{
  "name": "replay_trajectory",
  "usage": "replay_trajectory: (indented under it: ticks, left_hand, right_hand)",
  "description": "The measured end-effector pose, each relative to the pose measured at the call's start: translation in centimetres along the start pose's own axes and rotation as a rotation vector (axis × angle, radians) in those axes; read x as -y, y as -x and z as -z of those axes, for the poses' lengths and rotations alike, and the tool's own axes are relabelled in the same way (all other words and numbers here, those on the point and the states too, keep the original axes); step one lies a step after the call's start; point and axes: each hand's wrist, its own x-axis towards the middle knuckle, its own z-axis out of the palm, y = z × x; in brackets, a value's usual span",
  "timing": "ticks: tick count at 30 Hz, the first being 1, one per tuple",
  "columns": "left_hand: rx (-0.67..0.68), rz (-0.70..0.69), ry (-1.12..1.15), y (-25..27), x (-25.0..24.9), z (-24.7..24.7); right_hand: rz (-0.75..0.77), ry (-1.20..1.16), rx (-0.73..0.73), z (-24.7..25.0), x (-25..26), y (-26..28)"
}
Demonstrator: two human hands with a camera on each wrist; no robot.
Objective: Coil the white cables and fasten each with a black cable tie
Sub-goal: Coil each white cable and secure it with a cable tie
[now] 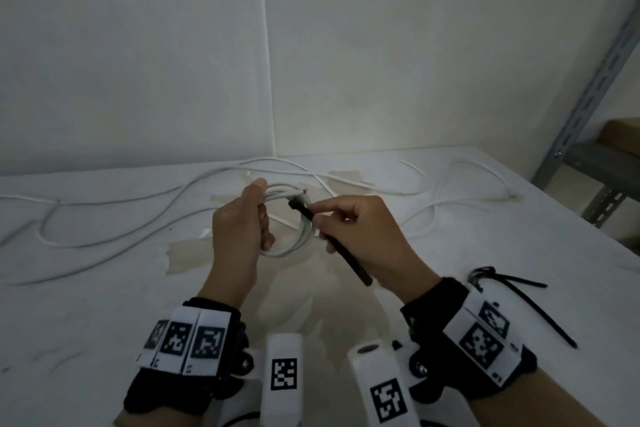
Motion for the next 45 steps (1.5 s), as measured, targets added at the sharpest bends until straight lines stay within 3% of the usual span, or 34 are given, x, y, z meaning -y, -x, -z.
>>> replay_trajectory:
  ticks: [5, 11, 17, 24, 29, 39, 45]
  left_hand:
    - [-0.046, -0.059, 0.013, -0.3, 0.0, 0.3]
    - [-0.008, -0.126, -0.056, -0.3, 0.6, 0.5]
    - [0.066, -0.146, -0.126, -0.5, 0.7, 0.6]
    - [0.113, -0.171, -0.176, -0.5, -0.1, 0.7]
    - [0.104, -0.201, -0.134, -0.5, -0.3, 0.8]
    - [0.118, -0.011, 0.047, -0.3, -0.4, 0.2]
    - [0.109, -0.008, 0.074, -0.2, -0.3, 0.0]
  right_hand:
    - [-0.009, 0.042, -0.091, -2.0, -0.5, -1.5]
    - [0.016, -0.166, -0.158, -3.5, -0.6, -2.2]
    - [0.020, -0.424, -0.109, -3.4, -0.2, -2.6]
    - [0.085, -0.493, -0.116, -3.7, -0.1, -2.2]
    - [0.097, -0.512, -0.098, -3.7, 0.0, -2.2]
    - [0.217, -0.329, -0.109, -3.6, 0.0, -1.9]
    - [0.228, -0.271, -0.072, -3.2, -0.3, -2.1]
